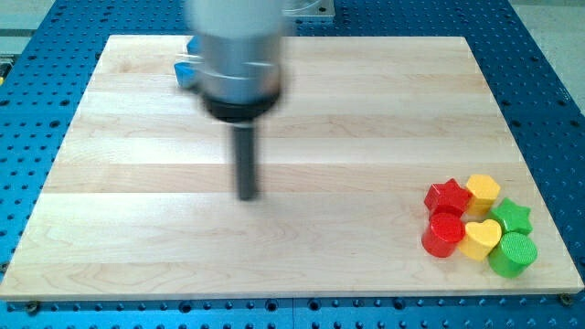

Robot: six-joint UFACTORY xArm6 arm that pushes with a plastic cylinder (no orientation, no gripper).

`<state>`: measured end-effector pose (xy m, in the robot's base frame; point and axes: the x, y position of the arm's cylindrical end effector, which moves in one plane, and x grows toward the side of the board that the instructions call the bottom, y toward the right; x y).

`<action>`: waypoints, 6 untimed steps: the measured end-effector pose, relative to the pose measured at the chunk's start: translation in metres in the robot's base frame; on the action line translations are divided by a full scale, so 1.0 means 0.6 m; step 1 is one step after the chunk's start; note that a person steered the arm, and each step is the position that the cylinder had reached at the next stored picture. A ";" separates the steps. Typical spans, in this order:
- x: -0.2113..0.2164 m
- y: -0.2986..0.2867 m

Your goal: Push the blue blocks a bit down

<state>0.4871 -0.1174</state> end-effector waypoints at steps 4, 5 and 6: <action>-0.489 -0.032; -0.365 -0.077; -0.294 -0.078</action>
